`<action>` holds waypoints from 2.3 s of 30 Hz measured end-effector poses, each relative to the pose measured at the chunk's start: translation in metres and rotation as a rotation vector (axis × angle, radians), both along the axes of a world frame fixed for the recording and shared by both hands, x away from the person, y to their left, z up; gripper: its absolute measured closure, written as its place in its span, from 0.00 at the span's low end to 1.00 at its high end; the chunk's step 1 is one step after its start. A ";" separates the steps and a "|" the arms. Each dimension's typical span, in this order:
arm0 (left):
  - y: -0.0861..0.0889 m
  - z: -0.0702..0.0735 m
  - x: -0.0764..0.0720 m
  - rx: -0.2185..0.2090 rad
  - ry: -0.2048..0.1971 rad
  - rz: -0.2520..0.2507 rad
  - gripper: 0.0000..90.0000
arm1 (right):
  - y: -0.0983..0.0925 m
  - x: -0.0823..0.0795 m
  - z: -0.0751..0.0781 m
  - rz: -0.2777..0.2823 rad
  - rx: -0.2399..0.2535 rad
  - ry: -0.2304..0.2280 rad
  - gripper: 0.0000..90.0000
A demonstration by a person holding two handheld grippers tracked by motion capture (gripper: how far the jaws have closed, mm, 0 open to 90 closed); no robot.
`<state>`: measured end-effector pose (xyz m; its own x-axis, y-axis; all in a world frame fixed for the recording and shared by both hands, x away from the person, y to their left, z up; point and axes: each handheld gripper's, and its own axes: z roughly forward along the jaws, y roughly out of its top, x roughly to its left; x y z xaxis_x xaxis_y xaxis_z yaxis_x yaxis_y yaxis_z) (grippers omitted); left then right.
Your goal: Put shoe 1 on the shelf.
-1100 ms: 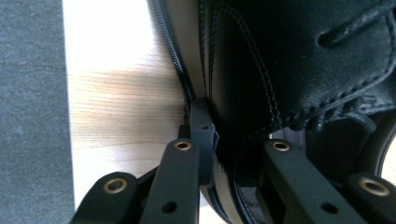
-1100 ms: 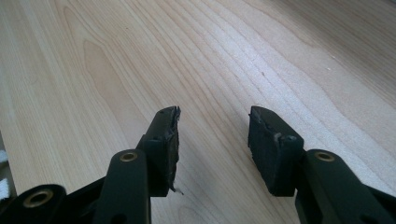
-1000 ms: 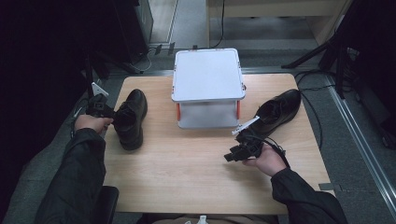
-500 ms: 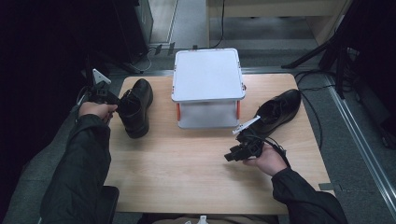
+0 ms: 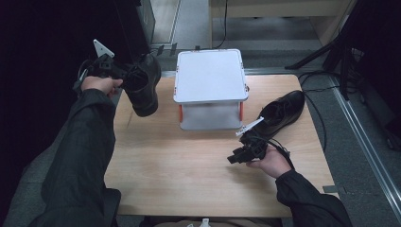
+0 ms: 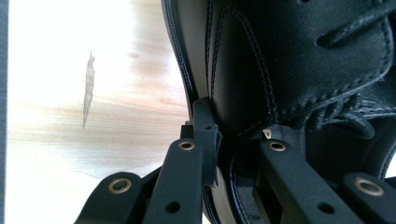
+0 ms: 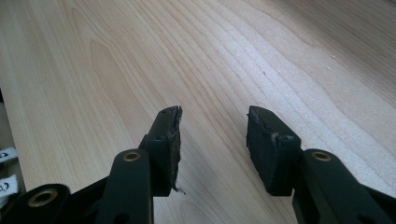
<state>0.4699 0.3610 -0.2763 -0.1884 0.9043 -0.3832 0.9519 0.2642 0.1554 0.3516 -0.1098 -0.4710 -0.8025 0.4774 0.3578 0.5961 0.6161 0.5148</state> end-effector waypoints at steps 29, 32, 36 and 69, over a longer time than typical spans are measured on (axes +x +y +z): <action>-0.129 0.047 0.057 0.026 -0.036 -0.142 0.92 | 0.000 -0.006 -0.001 0.027 0.009 0.010 0.62; -0.139 0.042 0.060 0.024 -0.024 -0.163 0.92 | -0.001 -0.004 -0.002 0.021 0.007 0.008 0.62; -0.148 0.035 0.063 0.034 -0.016 -0.168 0.92 | 0.001 -0.004 -0.002 0.016 0.005 0.014 0.63; -0.147 0.045 0.048 -0.068 -0.048 -0.211 0.69 | 0.002 -0.003 0.000 0.024 0.016 -0.006 0.63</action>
